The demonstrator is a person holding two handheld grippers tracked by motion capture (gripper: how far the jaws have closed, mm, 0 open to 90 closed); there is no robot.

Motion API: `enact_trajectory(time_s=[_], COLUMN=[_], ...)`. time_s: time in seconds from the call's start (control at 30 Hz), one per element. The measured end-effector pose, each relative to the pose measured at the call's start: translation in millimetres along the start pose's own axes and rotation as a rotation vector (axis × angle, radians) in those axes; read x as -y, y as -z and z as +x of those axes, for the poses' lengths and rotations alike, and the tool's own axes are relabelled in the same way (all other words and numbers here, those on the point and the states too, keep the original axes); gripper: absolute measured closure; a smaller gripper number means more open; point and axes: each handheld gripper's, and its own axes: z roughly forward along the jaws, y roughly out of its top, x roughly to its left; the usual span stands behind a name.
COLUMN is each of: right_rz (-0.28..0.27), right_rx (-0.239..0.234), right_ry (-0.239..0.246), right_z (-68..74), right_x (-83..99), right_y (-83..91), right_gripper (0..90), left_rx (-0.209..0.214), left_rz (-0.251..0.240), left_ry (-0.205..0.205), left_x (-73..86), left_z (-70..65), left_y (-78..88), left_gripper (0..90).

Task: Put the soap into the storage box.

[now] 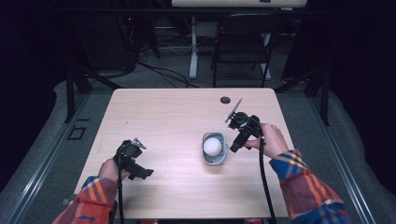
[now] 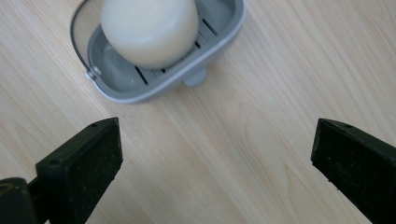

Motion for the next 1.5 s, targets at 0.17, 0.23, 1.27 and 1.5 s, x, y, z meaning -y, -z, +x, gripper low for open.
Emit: enact_trajectory(time_s=[0.17,0.23,1.27,1.5], right_rz=[0.002,0.011,0.115,0.081], right_rx=[0.013,0.018,-0.001,-0.002], right_ry=[-0.037,-0.041,-0.206,-0.26], right_z=[-7.9,-10.1,-28.9,-18.9], right_x=[25.0,30.1,160.8,168.2], right_y=[2.5,2.9,-35.7,-52.8], right_gripper=[1.4,1.4,2.3,2.5], left_rx=[0.002,0.002,0.003,0.004], left_rz=[0.005,0.005,0.016,0.016], left_ry=[-0.002,-0.001,-0.004,-0.01], left_x=[-0.3,-0.4,-1.0,-1.2], left_z=[0.1,-0.1,-0.6,-1.2], left_y=[0.3,0.0,-2.2,-1.8], left_gripper=[0.1,0.1,0.1,0.1])
